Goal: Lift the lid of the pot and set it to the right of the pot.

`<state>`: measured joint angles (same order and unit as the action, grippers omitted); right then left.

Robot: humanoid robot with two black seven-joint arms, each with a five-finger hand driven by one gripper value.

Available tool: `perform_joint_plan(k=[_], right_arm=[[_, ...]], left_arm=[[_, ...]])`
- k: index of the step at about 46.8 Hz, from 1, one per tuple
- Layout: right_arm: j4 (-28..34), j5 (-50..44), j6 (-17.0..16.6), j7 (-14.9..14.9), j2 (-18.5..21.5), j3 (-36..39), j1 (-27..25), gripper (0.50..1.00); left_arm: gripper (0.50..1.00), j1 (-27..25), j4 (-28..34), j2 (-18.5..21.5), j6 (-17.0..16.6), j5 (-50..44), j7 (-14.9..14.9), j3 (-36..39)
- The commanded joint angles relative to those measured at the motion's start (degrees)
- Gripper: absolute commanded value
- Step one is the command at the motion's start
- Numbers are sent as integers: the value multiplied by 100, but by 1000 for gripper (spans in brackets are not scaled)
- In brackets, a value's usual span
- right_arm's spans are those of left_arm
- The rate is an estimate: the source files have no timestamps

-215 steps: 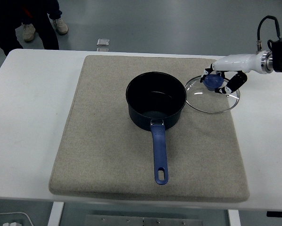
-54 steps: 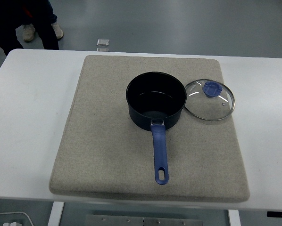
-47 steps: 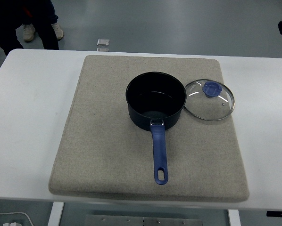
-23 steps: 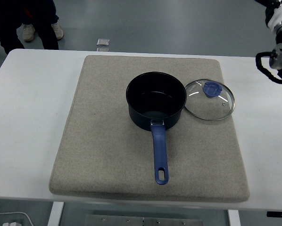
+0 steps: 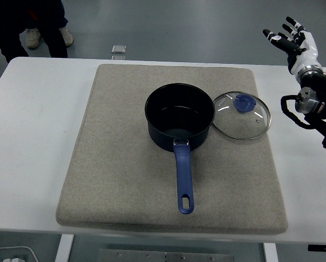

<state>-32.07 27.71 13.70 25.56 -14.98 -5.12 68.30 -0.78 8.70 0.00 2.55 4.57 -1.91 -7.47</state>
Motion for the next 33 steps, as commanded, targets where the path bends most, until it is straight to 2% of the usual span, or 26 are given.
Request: perform_joint_plan(k=[1,20,28,33], right_arm=[[-1,24,18,10,-5,3,95,915],[-1,191,27,-69,-5,29,122,917],[-1,1350,-25,-157,-67,29,166,917],[-1,1342,19,-139,-49,11,175,917]], left_arm=[[1000,-1,0,0,0,0,-2,0],[1000,-1,0,0,0,0,-2,0],[1000,-1,0,0,0,0,6,0],[1000,-1,0,0,0,0,-2,0]])
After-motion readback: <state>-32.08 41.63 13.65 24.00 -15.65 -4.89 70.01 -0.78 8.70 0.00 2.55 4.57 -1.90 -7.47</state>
